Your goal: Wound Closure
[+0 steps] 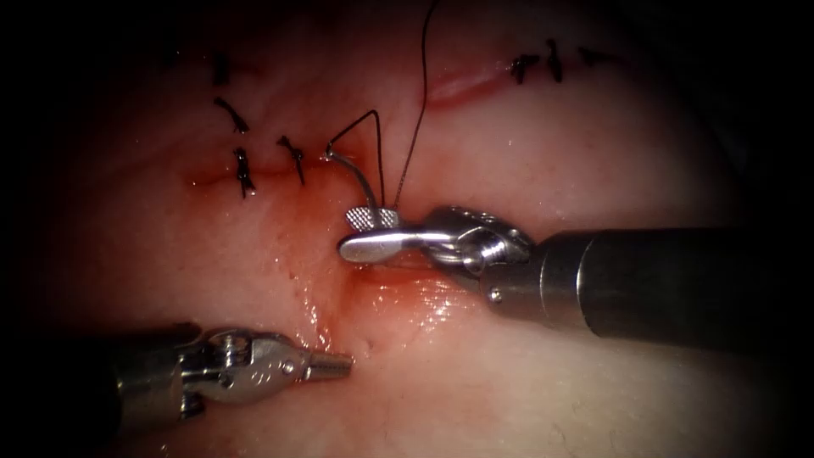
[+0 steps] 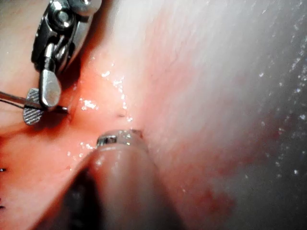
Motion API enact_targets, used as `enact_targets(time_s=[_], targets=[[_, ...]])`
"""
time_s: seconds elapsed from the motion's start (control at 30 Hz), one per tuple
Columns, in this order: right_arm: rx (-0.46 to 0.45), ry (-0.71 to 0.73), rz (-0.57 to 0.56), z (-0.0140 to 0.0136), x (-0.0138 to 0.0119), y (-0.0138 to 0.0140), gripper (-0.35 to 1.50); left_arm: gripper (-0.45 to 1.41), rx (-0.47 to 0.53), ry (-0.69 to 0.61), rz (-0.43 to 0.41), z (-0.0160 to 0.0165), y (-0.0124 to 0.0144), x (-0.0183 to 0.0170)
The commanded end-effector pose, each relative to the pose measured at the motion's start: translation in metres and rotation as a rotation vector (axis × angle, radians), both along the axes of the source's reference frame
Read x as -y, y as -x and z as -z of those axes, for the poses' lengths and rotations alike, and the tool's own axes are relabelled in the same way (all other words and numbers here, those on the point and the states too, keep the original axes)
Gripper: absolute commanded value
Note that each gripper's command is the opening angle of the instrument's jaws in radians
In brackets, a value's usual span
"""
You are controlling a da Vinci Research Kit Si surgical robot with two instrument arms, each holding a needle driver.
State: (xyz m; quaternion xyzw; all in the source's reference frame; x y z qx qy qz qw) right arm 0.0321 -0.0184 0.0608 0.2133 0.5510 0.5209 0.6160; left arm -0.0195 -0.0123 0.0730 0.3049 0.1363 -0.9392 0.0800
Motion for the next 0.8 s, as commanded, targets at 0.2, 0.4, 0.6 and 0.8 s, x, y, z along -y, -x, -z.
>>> enact_targets(time_s=[0.2,0.4,0.6,0.8], targets=[[0.013,0.060,0.045,0.0018,-0.0026,-0.0017,1.43,-0.45,0.001,0.000,0.000,-0.0005,0.0006,0.0000],[0.096,0.122,0.096,0.0023,-0.0033,-0.0025,1.33,-0.45,0.001,0.000,0.000,-0.0005,0.0006,0.0001],[0.165,0.173,0.115,0.0020,-0.0039,-0.0027,1.33,-0.45,0.000,0.000,0.000,-0.0003,0.0007,0.0002],[0.240,0.118,0.126,0.0018,-0.0038,-0.0028,-0.35,-0.45,0.000,0.000,0.000,-0.0002,0.0007,0.0003]])
